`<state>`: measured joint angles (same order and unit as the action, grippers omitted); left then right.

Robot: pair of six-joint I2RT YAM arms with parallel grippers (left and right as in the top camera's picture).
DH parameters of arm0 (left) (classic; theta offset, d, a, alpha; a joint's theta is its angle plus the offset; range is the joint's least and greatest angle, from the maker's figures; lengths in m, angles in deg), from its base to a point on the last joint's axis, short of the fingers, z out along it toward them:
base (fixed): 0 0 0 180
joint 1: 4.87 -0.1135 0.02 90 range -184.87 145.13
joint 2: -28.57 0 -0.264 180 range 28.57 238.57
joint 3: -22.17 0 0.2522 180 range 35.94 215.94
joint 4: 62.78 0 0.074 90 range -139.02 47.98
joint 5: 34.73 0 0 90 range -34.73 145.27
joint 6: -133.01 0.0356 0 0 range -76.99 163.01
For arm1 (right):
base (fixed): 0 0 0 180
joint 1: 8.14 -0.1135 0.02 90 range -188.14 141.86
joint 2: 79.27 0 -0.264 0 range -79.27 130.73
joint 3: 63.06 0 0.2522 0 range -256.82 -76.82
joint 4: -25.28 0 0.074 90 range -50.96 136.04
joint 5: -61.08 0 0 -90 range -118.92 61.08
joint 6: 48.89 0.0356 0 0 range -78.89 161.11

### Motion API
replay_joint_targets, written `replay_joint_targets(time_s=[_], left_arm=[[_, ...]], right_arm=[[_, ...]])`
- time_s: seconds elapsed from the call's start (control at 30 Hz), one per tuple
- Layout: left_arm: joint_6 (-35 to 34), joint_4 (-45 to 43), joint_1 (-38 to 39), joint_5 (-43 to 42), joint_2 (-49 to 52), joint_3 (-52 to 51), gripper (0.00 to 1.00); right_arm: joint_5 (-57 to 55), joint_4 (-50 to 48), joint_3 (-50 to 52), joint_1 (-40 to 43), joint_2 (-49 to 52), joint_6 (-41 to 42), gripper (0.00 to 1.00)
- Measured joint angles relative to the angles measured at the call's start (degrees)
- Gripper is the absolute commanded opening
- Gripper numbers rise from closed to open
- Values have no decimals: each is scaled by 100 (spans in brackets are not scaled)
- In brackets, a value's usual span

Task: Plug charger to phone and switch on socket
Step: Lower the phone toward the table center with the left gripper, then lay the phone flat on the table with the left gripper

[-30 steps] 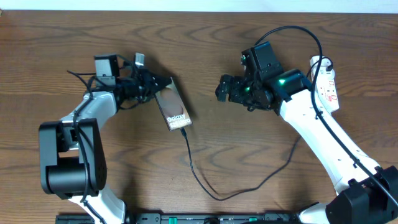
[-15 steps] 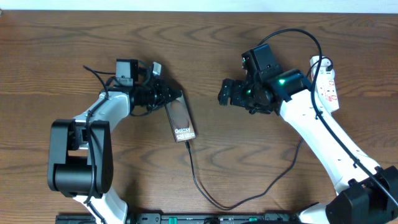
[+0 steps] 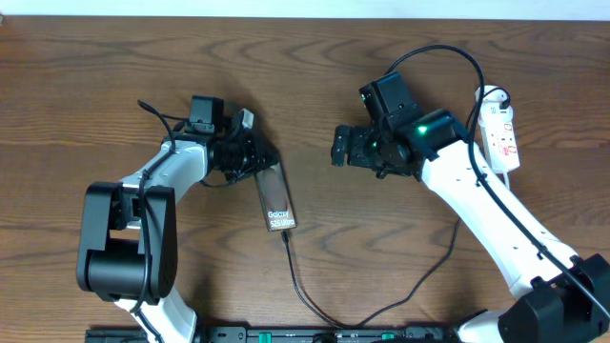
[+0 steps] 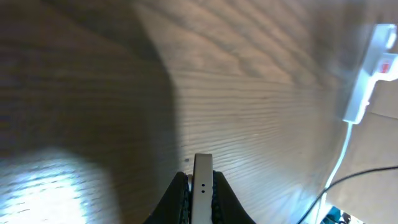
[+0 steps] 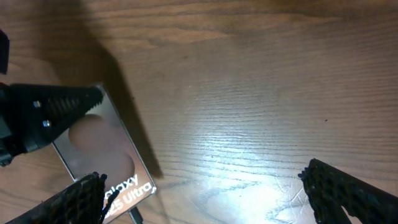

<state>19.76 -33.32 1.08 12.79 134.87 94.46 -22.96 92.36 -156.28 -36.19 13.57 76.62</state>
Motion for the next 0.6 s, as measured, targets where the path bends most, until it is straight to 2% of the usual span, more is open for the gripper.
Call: replay_joint_targets(time_s=[0.6], left_arm=[[81,39,0,260,0,-201,7]], right_arm=[[-42,-2,0,0,0,4,99]])
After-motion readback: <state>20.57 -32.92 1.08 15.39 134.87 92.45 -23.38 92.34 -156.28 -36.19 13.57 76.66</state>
